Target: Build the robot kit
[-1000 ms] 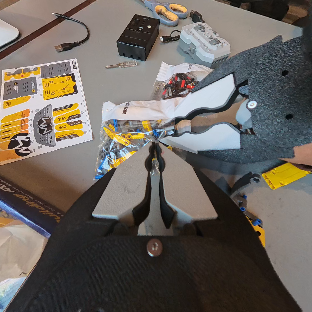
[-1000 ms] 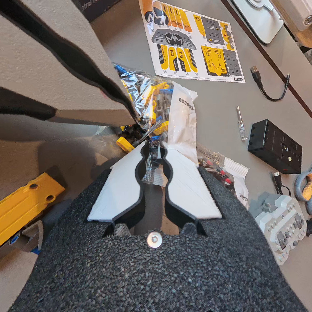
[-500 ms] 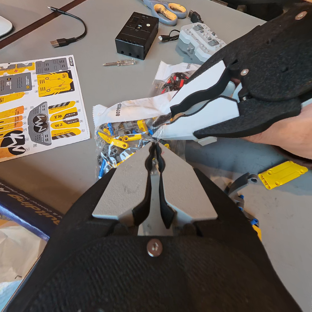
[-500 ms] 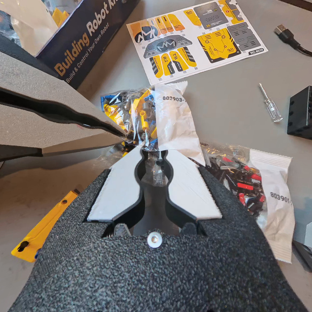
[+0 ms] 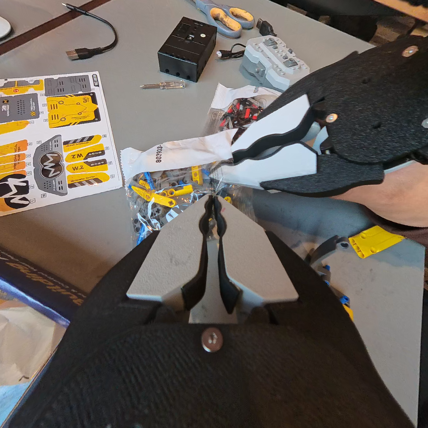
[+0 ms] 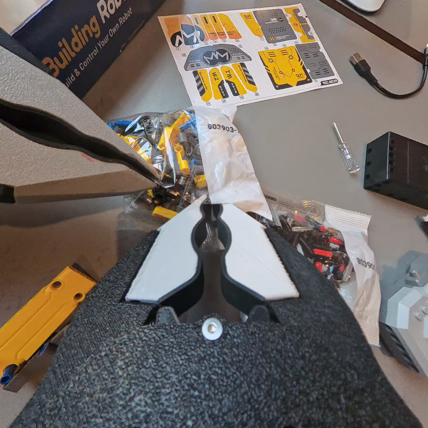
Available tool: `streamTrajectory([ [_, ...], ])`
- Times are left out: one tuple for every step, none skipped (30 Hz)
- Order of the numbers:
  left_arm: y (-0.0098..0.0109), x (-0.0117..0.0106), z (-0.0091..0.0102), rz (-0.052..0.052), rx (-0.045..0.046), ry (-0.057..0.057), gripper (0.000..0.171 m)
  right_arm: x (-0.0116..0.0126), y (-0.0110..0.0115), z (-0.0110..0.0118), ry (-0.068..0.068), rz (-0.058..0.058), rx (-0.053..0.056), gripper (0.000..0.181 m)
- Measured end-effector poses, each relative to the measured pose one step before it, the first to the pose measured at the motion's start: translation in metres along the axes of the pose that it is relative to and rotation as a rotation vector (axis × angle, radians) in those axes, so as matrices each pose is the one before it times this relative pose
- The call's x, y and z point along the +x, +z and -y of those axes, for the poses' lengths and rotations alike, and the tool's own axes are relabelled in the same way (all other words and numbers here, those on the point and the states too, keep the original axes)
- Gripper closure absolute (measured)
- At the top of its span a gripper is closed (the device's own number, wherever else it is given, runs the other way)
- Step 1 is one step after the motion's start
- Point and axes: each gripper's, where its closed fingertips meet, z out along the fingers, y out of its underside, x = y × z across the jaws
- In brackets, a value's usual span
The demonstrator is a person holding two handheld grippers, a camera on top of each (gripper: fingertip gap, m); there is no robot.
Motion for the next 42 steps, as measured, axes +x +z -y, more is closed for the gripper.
streamTrajectory([
  [0.00046,-0.00016,0.00005,-0.0011,0.00011,-0.0038,0.171,0.00088,-0.00141,-0.00035,-0.0021,-0.0038,0.0012,0.18],
  [0.00031,-0.00004,-0.00021,-0.0004,-0.00096,-0.0012,0.171,0.00053,-0.00148,-0.00008,-0.0032,-0.0025,0.0031,0.18],
  [0.00034,0.00004,-0.00008,0.0006,-0.00061,0.0002,0.171,0.00036,-0.00137,-0.00036,-0.0049,-0.0023,0.0009,0.18],
  [0.00022,0.00016,-0.00004,0.0008,-0.00029,0.0009,0.171,0.00046,-0.00084,-0.00076,-0.0049,-0.0043,-0.0027,0.181],
  [0.00025,-0.00004,-0.00017,0.0017,-0.00062,0.0017,0.171,0.00045,-0.00069,-0.0005,-0.0044,-0.0048,-0.0013,0.181],
  [0.00043,0.00001,-0.00017,0.0009,-0.00087,0.0012,0.171,-0.00043,-0.00058,-0.00042,-0.0042,-0.0003,-0.0004,0.181],
  [0.00036,0.00022,-0.00024,-0.0004,-0.00122,-0.0003,0.171,-0.0011,-0.00053,-0.00061,-0.0035,0.0033,-0.0022,0.181],
  [0.00021,0.00006,-0.00012,-0.0001,-0.00024,-0.0004,0.171,-0.00159,-0.00084,-0.0002,-0.0041,0.005,0.001,0.181],
  [0.00022,-0.00006,-0.00022,0.0004,0.00002,0.0008,0.171,-0.00179,-0.00133,0.00055,-0.0052,0.0046,0.0052,0.181],
  [0.00006,-0.00012,-0.00008,0.0006,-0.00002,0.0005,0.171,-0.00181,-0.00172,0.00054,-0.0068,0.0038,0.0057,0.181],
  [-0.00001,-0.0005,-0.00001,0.0019,0.00093,-0.0005,0.171,-0.00244,-0.00187,0.00087,-0.009,0.0077,0.0073,0.181],
  [-0.00015,-0.00054,0.00015,0.0015,0.00083,-0.002,0.171,-0.00298,-0.002,0.00165,-0.0101,0.0124,0.0117,0.181],
  [-0.00015,-0.00027,0.00018,0.0003,0.00124,-0.0016,0.171,-0.00207,-0.00179,0.00137,-0.0082,0.008,0.0101,0.181],
  [-0.00024,-0.0004,0.00026,0.0013,0.00168,-0.0009,0.171,-0.00136,-0.00155,0.00055,-0.0071,0.0052,0.0028,0.181],
  [-0.00028,-0.00055,0.0002,0.0031,0.00148,-0.0004,0.171,-0.00222,-0.00144,0.00039,-0.0071,0.0122,0.0013,0.181],
  [-0.0002,-0.00069,0.00015,0.0027,0.00142,0.0003,0.171,-0.00235,-0.00167,0.00062,-0.0042,0.0122,0.004,0.181],
  [-0.00005,-0.00035,0.00003,0.0006,0.0002,-0.0006,0.171,-0.00211,-0.00211,0.00078,-0.0027,0.0109,0.0064,0.181],
  [-0.00005,-0.00024,-0.00017,0.0,-0.00061,-0.0012,0.171,-0.00274,-0.00242,0.00092,-0.0019,0.0157,0.0067,0.18],
  [-0.00002,-0.00048,-0.00005,0.0009,0.00037,-0.0008,0.171,-0.00265,-0.00298,0.00085,0.0012,0.0163,0.006,0.18],
  [0.00004,-0.00059,-0.00025,0.0024,-0.00077,0.0001,0.171,-0.00312,-0.0038,0.00127,0.0011,0.0185,0.01,0.18],
  [0.00005,-0.00119,-0.00037,0.0053,-0.0009,0.0015,0.171,-0.0038,-0.00457,0.00086,-0.0002,0.0217,0.0091,0.18],
  [-0.00009,-0.00148,-0.00036,0.0072,-0.00104,0.0027,0.171,-0.00337,-0.00549,-0.0007,-0.0009,0.017,0.0023,0.181],
  [-0.00005,-0.00211,-0.00048,0.0104,-0.0016,0.0032,0.171,-0.00234,-0.00658,-0.00191,-0.0025,0.0096,-0.001,0.181],
  [-0.00017,-0.00193,-0.00047,0.0099,-0.00164,0.0023,0.171,-0.00261,-0.00801,-0.00227,-0.0035,0.0122,0.0022,0.181],
  [-0.00027,-0.00127,-0.00037,0.0055,-0.00125,-0.0007,0.171,-0.00162,-0.00937,-0.00255,-0.0015,0.0086,0.0044,0.181],
  [-0.00019,-0.00076,-0.00019,0.0015,-0.00004,-0.0032,0.171,0.00128,-0.01045,-0.00382,0.0005,-0.0048,-0.0003,0.181],
  [-0.00016,-0.0003,0.00021,-0.0009,0.0015,-0.0034,0.171,0.00183,-0.01106,-0.00475,0.0001,-0.0021,-0.0024,0.181],
  [-0.00009,0.00056,0.00021,-0.0046,0.00134,-0.0025,0.17,0.00021,-0.011,-0.00486,0.0012,0.0108,0.0013,0.181],
  [0.0001,0.00035,0.00011,-0.0024,0.00037,-0.0009,0.169,0.00021,-0.01055,-0.00534,0.0034,0.0082,0.003,0.181],
  [0.00007,0.00002,-0.00009,0.0009,0.00008,0.001,0.167,0.00174,-0.00934,-0.00714,0.0014,-0.0042,-0.0021,0.181],
  [-0.00001,-0.00004,0.0,0.0006,0.0003,0.0012,0.166,0.00129,-0.00741,-0.00955,-0.0047,-0.0037,-0.0109,0.181],
  [-0.00015,0.00003,0.00019,-0.0001,0.00182,-0.0014,0.165,0.001,-0.00502,-0.01141,-0.0052,-0.0039,-0.0177,0.181],
  [-0.00021,0.00004,0.00052,-0.0004,0.00318,-0.0021,0.163,0.00149,-0.00293,-0.01213,0.0013,-0.0092,-0.0188,0.181],
  [-0.0003,-0.00036,0.00048,0.002,0.00219,0.0003,0.161,-0.00081,-0.00133,-0.01185,0.0088,0.0028,-0.0161,0.181],
  [-0.00036,-0.00086,0.00016,0.0048,0.00048,0.0019,0.16,-0.00332,-0.00025,-0.01054,0.0117,0.018,-0.0112,0.181],
  [-0.00029,-0.00113,0.00016,0.0056,0.0009,0.0007,0.158,-0.0027,0.00039,-0.00951,0.0074,0.012,-0.0088,0.181],
  [-0.00053,-0.00113,0.00021,0.0052,0.00189,-0.0011,0.157,-0.00076,0.00054,-0.00866,-0.0017,-0.0006,-0.0102,0.181],
  [-0.00053,-0.00109,0.00032,0.0042,0.00291,-0.0022,0.156,0.00048,0.00039,-0.00756,-0.0062,-0.0085,-0.0105,0.181],
  [-0.00046,-0.00122,0.00043,0.0045,0.00341,-0.0029,0.154,0.00099,0.00031,-0.00614,-0.0043,-0.0115,-0.0089,0.181],
  [-0.00039,-0.00126,0.00049,0.0044,0.0034,-0.0028,0.153,0.00103,0.00016,-0.00481,-0.0015,-0.009,-0.0072,0.181],
  [-0.00018,-0.00129,0.00079,0.0057,0.00392,-0.0034,0.15,0.00056,0.00024,-0.00349,-0.0004,-0.0028,-0.0049,0.181],
  [-0.00024,-0.00061,0.00058,0.0027,0.00241,-0.0026,0.148,0.00062,0.0006,-0.00257,0.0007,-0.0013,-0.003,0.181],
])
